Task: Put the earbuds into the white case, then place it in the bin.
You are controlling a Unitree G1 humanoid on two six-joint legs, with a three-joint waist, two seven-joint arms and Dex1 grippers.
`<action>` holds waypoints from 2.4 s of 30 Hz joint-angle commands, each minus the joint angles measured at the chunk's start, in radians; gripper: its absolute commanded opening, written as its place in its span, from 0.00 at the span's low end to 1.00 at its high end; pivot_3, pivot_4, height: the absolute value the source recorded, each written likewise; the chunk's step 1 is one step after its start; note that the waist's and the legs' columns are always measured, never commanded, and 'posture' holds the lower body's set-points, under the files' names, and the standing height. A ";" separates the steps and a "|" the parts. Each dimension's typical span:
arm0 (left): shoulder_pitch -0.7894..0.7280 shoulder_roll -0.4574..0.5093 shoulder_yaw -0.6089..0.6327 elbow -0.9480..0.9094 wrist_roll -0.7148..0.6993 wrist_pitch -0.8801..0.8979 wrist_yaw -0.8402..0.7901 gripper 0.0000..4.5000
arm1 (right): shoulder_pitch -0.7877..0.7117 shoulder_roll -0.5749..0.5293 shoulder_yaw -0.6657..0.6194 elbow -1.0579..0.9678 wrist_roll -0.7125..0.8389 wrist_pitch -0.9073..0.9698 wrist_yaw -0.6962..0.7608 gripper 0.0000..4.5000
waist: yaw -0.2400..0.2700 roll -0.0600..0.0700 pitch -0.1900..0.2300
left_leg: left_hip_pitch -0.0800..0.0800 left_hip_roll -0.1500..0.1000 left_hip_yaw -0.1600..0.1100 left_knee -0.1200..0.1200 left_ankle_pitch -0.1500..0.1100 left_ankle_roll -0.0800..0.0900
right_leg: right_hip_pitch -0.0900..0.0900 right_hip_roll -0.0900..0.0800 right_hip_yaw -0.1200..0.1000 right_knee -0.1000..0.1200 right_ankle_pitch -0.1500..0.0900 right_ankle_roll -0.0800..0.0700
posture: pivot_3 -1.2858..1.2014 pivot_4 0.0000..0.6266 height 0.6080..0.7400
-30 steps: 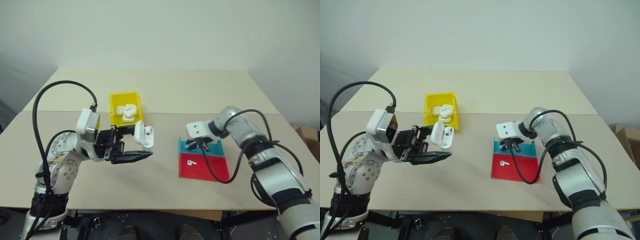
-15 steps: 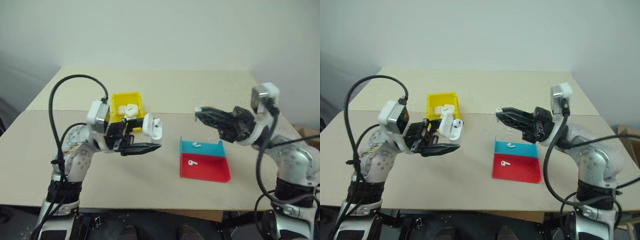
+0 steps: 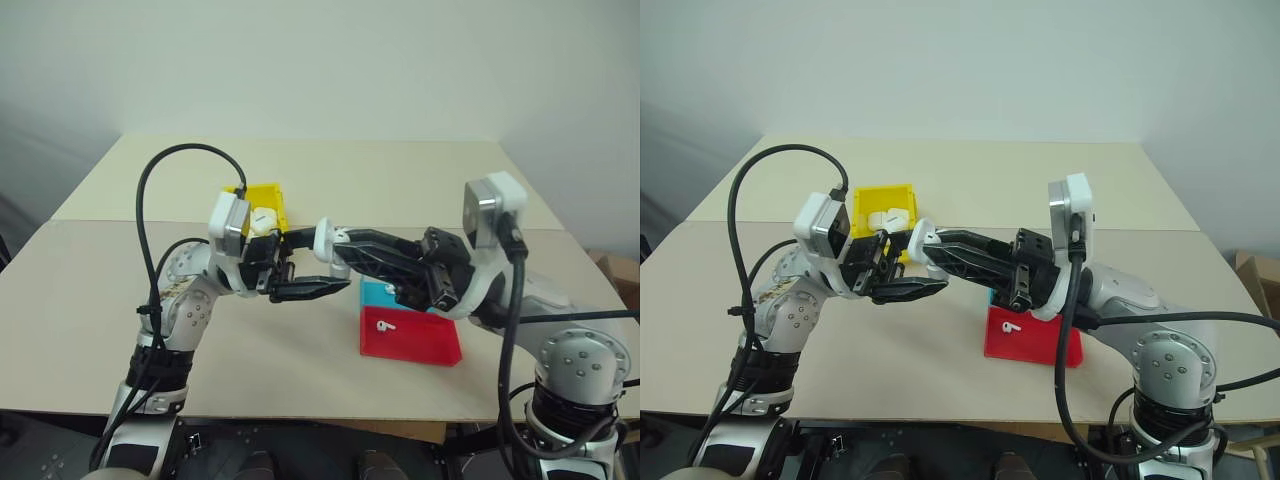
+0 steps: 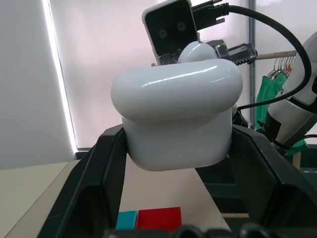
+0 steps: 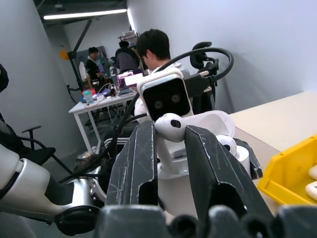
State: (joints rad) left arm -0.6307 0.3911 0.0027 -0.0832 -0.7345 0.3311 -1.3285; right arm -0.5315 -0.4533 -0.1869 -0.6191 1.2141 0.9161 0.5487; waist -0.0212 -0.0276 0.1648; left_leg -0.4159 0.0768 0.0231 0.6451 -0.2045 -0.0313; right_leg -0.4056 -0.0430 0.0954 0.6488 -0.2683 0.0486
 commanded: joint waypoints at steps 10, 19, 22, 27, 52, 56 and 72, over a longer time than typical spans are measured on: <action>-0.008 0.007 0.017 -0.029 -0.007 -0.022 0.000 0.63 | 0.035 -0.130 0.037 -0.029 -0.031 -0.071 0.087 0.75 | 0.000 0.000 0.000 | 0.000 0.000 0.000 0.000 0.000 0.000 | 0.000 0.000 0.000 0.000 0.000 0.000 | 0.52 0.24 1.00; 0.011 0.011 0.012 -0.020 0.012 -0.033 0.004 0.63 | 0.050 -0.254 -0.059 -0.008 0.065 -0.082 0.159 0.67 | 0.004 0.000 0.000 | 0.000 0.000 0.000 0.000 0.000 0.000 | 0.000 0.000 0.000 -0.001 0.000 0.000 | 0.52 0.24 1.00; 0.015 0.015 -0.010 -0.004 0.056 -0.053 0.010 0.63 | -0.032 -0.320 -0.060 0.052 0.023 -0.084 0.178 0.48 | 0.000 0.000 0.000 | 0.000 0.000 0.000 0.000 0.000 0.000 | 0.000 0.000 0.000 -0.001 0.000 0.000 | 0.52 0.24 1.00; 0.003 -0.012 -0.060 0.053 0.153 -0.108 0.040 0.63 | -0.289 -0.421 0.087 0.164 -0.162 -0.068 0.253 0.08 | -0.001 0.000 0.000 | 0.001 0.000 0.000 0.000 0.000 0.000 | 0.000 0.000 0.000 -0.001 0.000 0.000 | 0.52 0.24 1.00; 0.053 0.011 -0.016 -0.002 0.215 -0.165 0.167 0.63 | -0.484 -0.462 0.429 0.192 -0.740 -0.112 0.521 0.01 | 0.006 0.001 0.000 | -0.014 0.000 0.000 0.006 0.000 0.000 | -0.017 0.000 0.001 0.008 0.000 0.000 | 0.52 0.24 1.00; 0.051 -0.039 0.043 -0.033 0.312 -0.186 0.423 0.63 | -0.411 -0.322 0.151 0.204 -0.578 0.013 0.339 0.01 | 0.008 0.001 0.000 | -0.013 0.000 0.000 0.006 0.000 0.000 | -0.016 0.000 0.001 0.008 0.000 0.000 | 0.52 0.24 1.00; -0.283 -0.173 0.041 0.501 0.790 0.076 1.322 0.63 | -0.159 -0.169 0.031 0.028 -0.438 0.132 0.028 0.01 | 0.022 0.000 -0.001 | -0.014 -0.002 -0.002 0.006 0.000 0.000 | -0.015 -0.001 0.000 0.008 0.001 0.000 | 0.52 0.24 1.00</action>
State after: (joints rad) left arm -0.8752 0.2235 0.0533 0.3763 0.0383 0.4505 -0.0292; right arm -0.6800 -0.6262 -0.1480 -0.5602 0.7592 1.0552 0.5892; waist 0.0009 -0.0280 0.1639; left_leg -0.4299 0.0748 0.0211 0.6507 -0.2045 -0.0310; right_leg -0.4207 -0.0437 0.0950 0.6563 -0.2676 0.0489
